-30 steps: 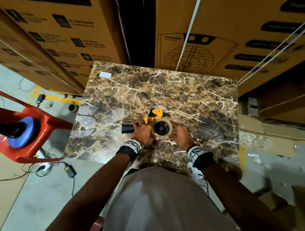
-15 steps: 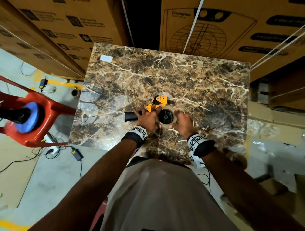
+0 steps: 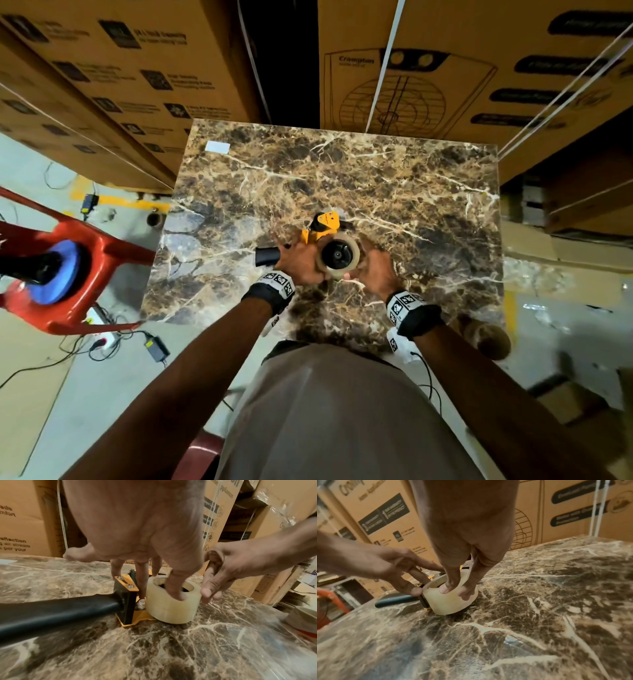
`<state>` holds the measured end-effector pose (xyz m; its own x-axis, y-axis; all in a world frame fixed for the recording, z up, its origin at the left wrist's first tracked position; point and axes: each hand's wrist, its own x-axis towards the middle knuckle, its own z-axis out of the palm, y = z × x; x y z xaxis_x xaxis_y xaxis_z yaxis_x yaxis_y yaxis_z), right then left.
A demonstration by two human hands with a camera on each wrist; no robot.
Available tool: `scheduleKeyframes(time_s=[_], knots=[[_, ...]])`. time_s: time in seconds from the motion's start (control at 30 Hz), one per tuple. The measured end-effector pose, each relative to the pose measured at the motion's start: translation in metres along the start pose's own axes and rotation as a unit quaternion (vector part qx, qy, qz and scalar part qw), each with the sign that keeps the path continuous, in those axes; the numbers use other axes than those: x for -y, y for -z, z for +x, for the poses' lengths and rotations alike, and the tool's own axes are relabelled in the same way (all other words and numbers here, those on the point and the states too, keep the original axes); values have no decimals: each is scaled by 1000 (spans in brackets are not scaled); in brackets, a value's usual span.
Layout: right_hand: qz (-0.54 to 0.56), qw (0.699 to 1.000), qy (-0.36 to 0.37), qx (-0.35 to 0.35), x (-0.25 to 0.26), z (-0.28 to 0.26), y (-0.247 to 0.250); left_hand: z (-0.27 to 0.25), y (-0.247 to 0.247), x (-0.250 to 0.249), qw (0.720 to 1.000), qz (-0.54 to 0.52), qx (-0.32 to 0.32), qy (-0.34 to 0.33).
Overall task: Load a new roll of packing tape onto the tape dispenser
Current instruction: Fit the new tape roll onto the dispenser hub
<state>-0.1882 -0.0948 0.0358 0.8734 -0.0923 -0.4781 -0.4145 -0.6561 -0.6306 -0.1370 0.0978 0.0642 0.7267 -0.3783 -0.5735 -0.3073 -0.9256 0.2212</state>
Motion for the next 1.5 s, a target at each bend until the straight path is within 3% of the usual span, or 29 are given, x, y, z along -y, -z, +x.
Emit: scheduleKeyframes(time_s=[0.37, 0.67, 0.8, 0.87, 0.97, 1.1, 1.2, 1.37, 1.5], knots=[[41, 999, -5, 3, 4, 11, 4, 9, 8, -16, 993, -56, 7, 102], [1, 1000, -23, 10, 3, 19, 1, 15, 16, -19, 995, -41, 25, 92], [-23, 999, 33, 34, 9, 28, 17, 8, 10, -23, 998, 29, 16, 57], [-66, 996, 55, 4, 12, 34, 23, -2, 12, -27, 996, 64, 7, 55], [-82, 996, 27, -36, 9, 38, 26, -10, 15, -26, 994, 83, -14, 64], [-38, 997, 59, 23, 7, 29, 17, 3, 7, -12, 997, 60, -7, 49], [-61, 996, 65, 28, 2, 33, 10, 10, 0, -6, 998, 59, 12, 16], [-103, 984, 105, 105, 1, 41, 20, 18, -5, -4, 997, 75, 17, 7], [-114, 981, 101, 119, -3, 49, 17, 26, -1, -8, 994, 95, 49, 3]])
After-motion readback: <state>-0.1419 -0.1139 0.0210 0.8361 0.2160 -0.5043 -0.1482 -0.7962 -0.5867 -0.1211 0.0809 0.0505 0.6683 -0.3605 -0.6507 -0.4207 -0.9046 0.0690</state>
